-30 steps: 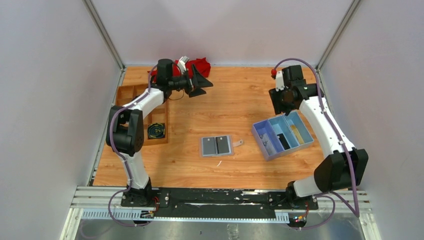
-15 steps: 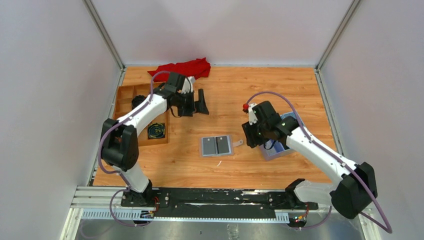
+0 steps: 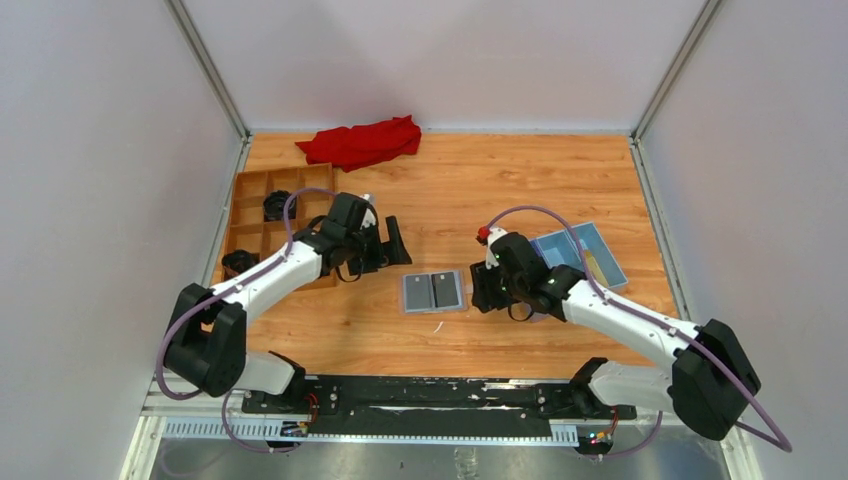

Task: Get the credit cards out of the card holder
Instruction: Remove the credit card from the card holder.

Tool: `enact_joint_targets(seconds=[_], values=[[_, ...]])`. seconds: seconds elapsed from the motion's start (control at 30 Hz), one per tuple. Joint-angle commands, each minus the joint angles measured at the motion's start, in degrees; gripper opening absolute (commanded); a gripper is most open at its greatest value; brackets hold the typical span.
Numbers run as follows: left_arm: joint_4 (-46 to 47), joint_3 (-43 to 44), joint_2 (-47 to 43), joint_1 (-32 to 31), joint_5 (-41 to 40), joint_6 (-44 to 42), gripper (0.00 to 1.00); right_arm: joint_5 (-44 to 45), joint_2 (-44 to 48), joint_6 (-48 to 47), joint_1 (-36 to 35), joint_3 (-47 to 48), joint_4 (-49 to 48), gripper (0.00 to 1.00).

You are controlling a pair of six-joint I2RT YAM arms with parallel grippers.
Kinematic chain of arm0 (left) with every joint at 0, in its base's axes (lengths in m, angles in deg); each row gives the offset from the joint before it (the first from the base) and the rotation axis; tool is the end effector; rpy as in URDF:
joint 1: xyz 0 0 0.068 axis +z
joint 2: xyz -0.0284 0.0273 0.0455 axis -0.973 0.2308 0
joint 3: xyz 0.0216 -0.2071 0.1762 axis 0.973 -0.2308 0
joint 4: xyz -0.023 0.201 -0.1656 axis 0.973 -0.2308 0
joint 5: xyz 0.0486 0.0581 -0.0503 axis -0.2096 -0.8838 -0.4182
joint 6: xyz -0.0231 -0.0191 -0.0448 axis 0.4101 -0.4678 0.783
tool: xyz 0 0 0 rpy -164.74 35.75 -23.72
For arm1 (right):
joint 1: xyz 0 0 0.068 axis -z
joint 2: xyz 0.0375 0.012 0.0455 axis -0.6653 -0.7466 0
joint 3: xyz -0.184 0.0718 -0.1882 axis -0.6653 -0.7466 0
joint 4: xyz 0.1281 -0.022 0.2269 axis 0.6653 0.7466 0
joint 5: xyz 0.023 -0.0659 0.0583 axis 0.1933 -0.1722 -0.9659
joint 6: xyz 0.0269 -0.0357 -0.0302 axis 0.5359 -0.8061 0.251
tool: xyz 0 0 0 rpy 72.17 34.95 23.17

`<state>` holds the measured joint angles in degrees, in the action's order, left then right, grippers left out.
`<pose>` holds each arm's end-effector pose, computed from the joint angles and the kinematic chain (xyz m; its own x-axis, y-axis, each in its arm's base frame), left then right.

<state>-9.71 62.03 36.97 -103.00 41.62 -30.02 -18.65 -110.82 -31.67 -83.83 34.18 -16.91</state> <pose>0.2493 -0.1311 0.2197 -0.8771 -0.2371 -0.4177 0.0115 0.8591 -0.5117 0.1717 0.1590 0.2215 -0.7181 -0.2278 -0.6576 -0.5100 0.8151 0.2747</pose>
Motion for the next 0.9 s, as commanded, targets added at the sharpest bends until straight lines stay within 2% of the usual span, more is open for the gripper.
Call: enact_joint_targets(seconds=[0.0, 0.13, 0.33, 0.43, 0.57, 0.73, 0.87], values=[[3.7, -1.5, 0.0, -0.8, 0.4, 3.2, 1.0, -0.9, -3.7, 5.7, -1.2, 1.6, -6.3, 0.5], [7.6, -2.9, -0.8, -3.4, 2.5, 5.0, 1.0, -5.7, -9.0, 9.2, -1.3, 3.0, -8.4, 0.48], [19.9, -9.1, -3.8, -6.0, 6.3, 12.9, 1.0, -7.9, -10.4, 12.8, -0.5, 0.8, -15.8, 0.4], [22.2, -9.6, -3.6, -6.0, 6.6, 13.0, 0.95, -10.0, -11.9, 12.7, 1.5, 0.4, -17.7, 0.38], [25.2, -9.8, -0.6, -6.0, 7.4, 15.5, 0.83, -12.4, -14.4, 13.9, 4.3, -1.0, -23.5, 0.35], [26.1, -7.4, 5.6, -6.0, 9.1, 17.7, 0.81, -15.3, -19.1, 15.8, 5.8, -1.0, -29.2, 0.34], [27.3, -7.4, 8.1, -6.0, 9.5, 19.8, 0.75, -17.0, -21.8, 17.0, 5.8, -1.3, -31.6, 0.31]])
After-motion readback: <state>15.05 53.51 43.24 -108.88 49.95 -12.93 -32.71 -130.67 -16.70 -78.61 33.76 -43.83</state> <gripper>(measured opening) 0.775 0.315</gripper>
